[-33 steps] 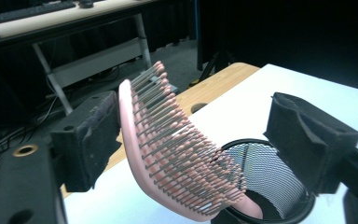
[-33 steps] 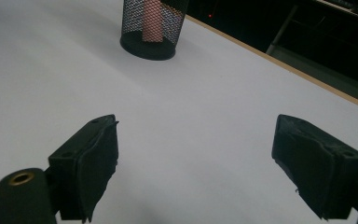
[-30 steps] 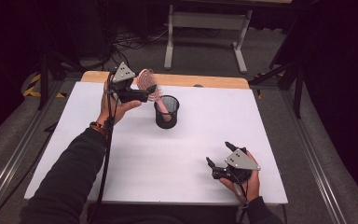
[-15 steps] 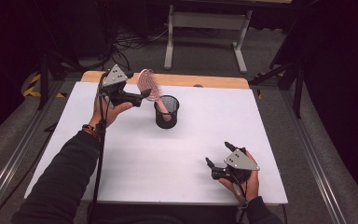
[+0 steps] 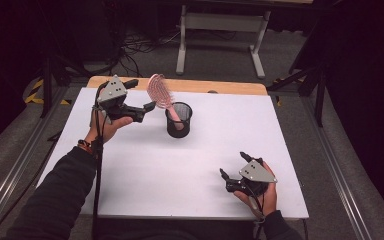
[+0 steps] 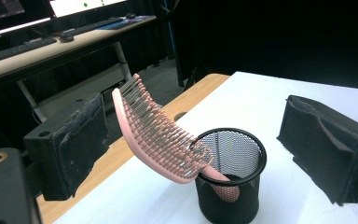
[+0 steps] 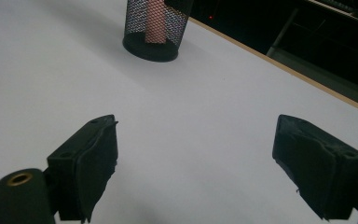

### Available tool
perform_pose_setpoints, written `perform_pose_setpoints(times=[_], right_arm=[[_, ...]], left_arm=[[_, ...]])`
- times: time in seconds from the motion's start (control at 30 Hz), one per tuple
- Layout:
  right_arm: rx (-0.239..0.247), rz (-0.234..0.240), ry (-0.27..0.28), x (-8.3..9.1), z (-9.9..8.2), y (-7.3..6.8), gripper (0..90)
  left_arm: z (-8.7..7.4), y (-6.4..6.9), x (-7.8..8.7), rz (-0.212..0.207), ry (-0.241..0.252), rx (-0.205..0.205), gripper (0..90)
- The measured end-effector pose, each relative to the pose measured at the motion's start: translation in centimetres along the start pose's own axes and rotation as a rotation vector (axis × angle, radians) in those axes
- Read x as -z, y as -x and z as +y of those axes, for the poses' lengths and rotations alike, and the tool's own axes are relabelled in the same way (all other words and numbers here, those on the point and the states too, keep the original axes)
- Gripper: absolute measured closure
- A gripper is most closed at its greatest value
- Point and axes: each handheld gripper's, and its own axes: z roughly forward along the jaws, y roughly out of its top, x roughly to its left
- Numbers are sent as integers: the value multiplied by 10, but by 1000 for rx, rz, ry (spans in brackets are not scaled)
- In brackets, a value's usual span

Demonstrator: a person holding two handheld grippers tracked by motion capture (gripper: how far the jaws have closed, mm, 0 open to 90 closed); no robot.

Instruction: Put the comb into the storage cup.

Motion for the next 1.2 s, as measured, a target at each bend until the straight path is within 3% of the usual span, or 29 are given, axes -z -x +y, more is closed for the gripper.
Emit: perform_pose_setpoints(times=[0.17, 0.37, 0.87, 1.2], right_arm=[[3, -2, 1, 0, 0, 0, 148], [-4, 0, 6, 0, 1, 1, 148], [27, 7, 14, -1, 6, -5, 156], [35, 14, 8, -2, 6, -7, 157]], left_arm=[[1, 4, 7, -8, 7, -23, 82], [5, 13, 18, -36, 1, -81, 77], [5, 34, 40, -81, 20, -137, 71], [-3, 48, 47, -116, 5, -182, 70]])
